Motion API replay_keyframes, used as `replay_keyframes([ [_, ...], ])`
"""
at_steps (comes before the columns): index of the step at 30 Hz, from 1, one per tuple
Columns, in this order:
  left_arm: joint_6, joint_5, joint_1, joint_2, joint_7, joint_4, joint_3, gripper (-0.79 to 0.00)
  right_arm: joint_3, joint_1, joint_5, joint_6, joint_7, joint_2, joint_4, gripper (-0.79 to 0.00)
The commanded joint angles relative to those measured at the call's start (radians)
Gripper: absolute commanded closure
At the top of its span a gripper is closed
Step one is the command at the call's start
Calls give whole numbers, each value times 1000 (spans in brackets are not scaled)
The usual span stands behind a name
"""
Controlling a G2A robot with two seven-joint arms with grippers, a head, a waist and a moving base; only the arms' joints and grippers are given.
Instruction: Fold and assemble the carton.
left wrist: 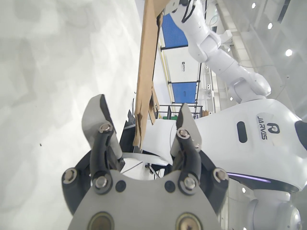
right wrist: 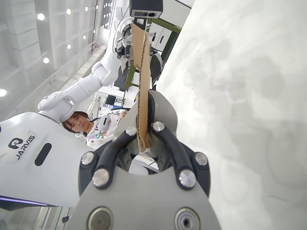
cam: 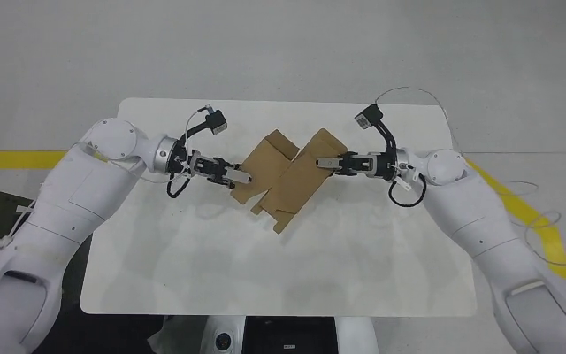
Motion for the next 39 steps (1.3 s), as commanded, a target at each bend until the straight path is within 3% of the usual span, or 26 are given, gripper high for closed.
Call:
replay_keyframes([
  [1,5,-3,0,-5,47,21,-8,-785,5,1,-4,-14,-14,-2,12,0],
  [7,73,-18,12,-20,178,29,-25,-785,17,2,-35,-33,-93,-16,29,0],
  [12,125,-52,27,-28,223,16,-44,-785,26,-7,-77,-22,-187,-26,16,0],
  [22,206,-96,49,-39,205,13,-80,-785,52,-33,-191,3,-316,-35,-5,0],
  [39,234,-122,63,-39,164,-17,-183,-785,105,-71,-285,59,-348,-35,-43,0],
])
